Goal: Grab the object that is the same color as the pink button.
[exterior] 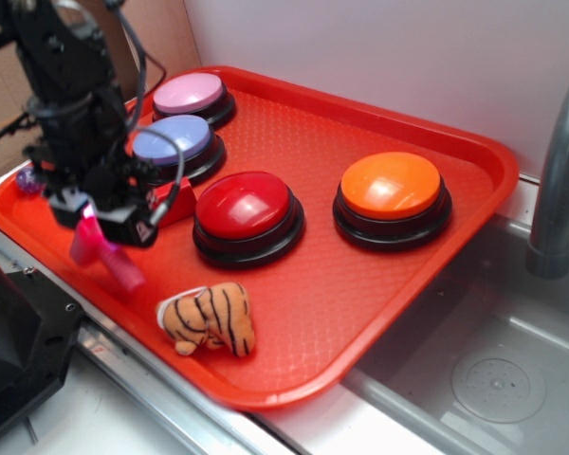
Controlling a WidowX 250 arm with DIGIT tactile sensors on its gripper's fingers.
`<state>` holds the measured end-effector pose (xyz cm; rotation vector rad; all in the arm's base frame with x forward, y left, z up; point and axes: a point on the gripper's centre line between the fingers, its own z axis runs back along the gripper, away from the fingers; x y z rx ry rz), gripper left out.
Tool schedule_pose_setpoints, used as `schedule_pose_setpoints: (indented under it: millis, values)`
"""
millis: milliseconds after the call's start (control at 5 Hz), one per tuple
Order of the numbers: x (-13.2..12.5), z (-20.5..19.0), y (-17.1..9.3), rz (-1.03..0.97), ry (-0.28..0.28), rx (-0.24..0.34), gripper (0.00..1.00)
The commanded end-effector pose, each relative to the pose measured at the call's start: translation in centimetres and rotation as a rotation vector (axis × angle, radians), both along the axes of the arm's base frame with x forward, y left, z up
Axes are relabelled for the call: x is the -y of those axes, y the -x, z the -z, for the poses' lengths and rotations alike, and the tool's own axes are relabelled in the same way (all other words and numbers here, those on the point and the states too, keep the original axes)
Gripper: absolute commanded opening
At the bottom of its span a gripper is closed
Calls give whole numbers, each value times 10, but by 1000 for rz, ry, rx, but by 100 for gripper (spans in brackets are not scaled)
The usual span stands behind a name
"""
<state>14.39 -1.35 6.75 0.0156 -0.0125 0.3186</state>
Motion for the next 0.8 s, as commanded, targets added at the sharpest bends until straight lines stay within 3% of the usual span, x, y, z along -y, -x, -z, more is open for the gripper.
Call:
schedule_pose_setpoints:
  millis: [0,400,600]
  values:
    - [-8,-72,-27,263,15,43,0]
    - [-34,-134,-36,291,12,164,0]
    - [-41,-140,-36,283,-10,183,0]
